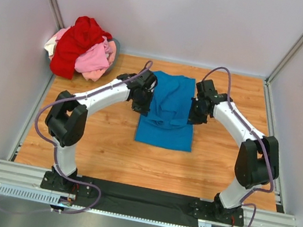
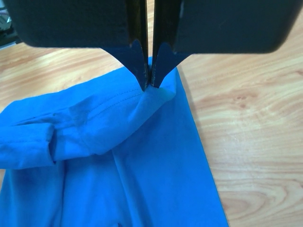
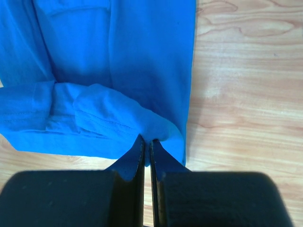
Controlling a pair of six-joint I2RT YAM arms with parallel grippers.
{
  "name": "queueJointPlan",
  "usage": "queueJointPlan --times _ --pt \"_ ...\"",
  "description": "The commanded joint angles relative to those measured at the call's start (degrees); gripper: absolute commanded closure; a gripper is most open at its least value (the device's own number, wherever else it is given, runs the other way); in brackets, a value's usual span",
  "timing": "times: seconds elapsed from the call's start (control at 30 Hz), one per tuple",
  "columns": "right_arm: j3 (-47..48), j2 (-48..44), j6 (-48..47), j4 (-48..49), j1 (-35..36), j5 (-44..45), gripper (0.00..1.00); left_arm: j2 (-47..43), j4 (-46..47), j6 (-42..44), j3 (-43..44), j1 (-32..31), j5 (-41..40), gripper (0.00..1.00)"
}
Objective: Fold and stack the t-shirts
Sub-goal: Fold the tshirt
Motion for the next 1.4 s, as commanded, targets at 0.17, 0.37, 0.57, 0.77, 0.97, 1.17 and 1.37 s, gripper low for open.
queueJointPlan --times 0.17,0.37,0.57,0.77,0.97,1.17,1.37 --pt "6.67 6.86 -2.35 1.39 -2.66 -3.14 0.99 4.71 -1.77 2.04 5.51 2.68 1.83 1.00" --pt "11.85 14.67 -3.31 0.34 -4.33 -6.22 0.94 11.12 -4.05 3.80 10.68 5.40 2.80 0.98" --pt "24.40 21.98 -4.19 -5.01 -7.84 -7.28 0.52 18.25 -9.94 5.65 20.96 10.06 6.05 0.59" --pt "38.31 21.83 -5.95 -15.04 -10.05 -0.34 0.39 14.92 -16.45 7.05 31.95 12.62 2.46 0.41" --pt "18.16 4.96 -3.41 -6.62 -8.99 -3.04 0.39 3.06 -11.72 7.32 22.60 11.13 -1.07 0.37" --pt "3.09 -2.16 -1.73 1.21 -6.18 -13.07 0.46 -5.20 -2.58 4.69 3.96 6.39 4.38 0.38" --pt "-15.46 -9.74 -1.20 8.50 -5.65 -10.44 0.43 -14.17 11.12 0.82 -16.88 3.30 11.13 0.39"
